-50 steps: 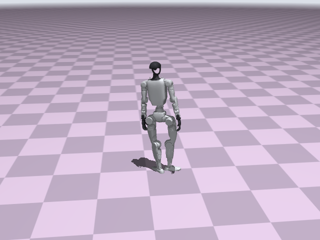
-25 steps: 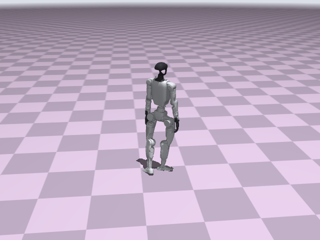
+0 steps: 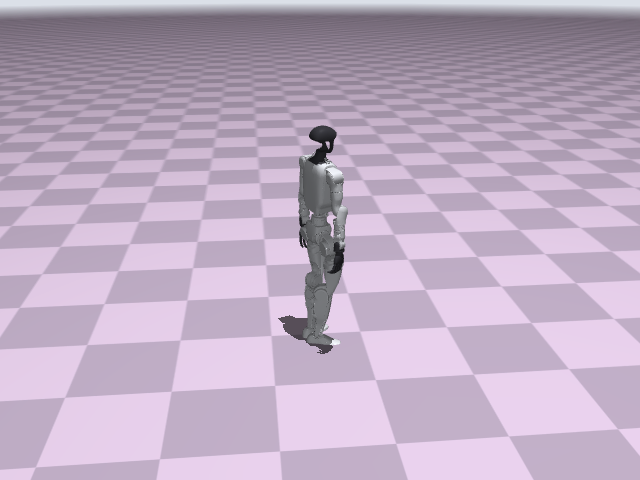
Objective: Upper body actions
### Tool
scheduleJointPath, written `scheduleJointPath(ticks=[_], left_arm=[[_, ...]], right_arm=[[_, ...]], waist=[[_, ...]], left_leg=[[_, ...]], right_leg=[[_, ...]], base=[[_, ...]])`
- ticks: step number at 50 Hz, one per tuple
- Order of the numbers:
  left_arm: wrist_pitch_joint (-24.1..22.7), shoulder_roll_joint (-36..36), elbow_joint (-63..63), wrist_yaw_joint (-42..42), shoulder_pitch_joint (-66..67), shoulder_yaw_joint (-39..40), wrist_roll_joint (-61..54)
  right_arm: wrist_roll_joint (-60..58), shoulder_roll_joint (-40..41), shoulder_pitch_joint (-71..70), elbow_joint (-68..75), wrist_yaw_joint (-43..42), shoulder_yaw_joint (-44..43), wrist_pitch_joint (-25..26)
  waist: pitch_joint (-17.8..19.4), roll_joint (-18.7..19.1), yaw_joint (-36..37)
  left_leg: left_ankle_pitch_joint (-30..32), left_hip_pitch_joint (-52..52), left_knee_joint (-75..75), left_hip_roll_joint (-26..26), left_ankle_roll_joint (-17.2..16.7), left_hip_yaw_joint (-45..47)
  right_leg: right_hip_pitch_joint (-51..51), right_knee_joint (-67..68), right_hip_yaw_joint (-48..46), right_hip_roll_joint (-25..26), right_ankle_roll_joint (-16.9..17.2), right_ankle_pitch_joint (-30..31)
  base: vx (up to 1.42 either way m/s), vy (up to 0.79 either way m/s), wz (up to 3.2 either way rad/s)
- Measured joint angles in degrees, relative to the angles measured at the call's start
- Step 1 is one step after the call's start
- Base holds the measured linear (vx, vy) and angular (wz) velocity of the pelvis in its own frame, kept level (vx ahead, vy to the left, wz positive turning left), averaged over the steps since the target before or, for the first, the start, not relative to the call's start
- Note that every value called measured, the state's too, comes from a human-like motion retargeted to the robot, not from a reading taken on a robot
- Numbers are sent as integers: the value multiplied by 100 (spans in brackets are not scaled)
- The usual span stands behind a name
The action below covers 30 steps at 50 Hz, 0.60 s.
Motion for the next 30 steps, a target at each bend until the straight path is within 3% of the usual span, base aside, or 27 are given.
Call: scheduleJointPath(ticks=[7,13,30], left_arm=[[-12,148,-26,-281,-28,46,293],[62,118,259,-168,64,239,69],[152,123,448,-173,225,221,251]], right_arm=[[538,141,532,224,-275,-468,-162],[566,147,605,345,-266,-565,135],[271,391,121,-889,99,-70,-335]], waist=[[-208,-106,-7],[-541,-90,-29],[-587,-110,-28]], left_leg=[[112,369,-575,-98,88,323],[114,480,-870,-147,158,607],[-36,687,-864,-186,255,1060]], right_leg=[[28,44,204,38,42,-79],[-115,55,423,102,89,-65],[-182,162,858,54,177,-8]], base=[[16,-1,-40],[15,2,-43],[6,3,-22]])
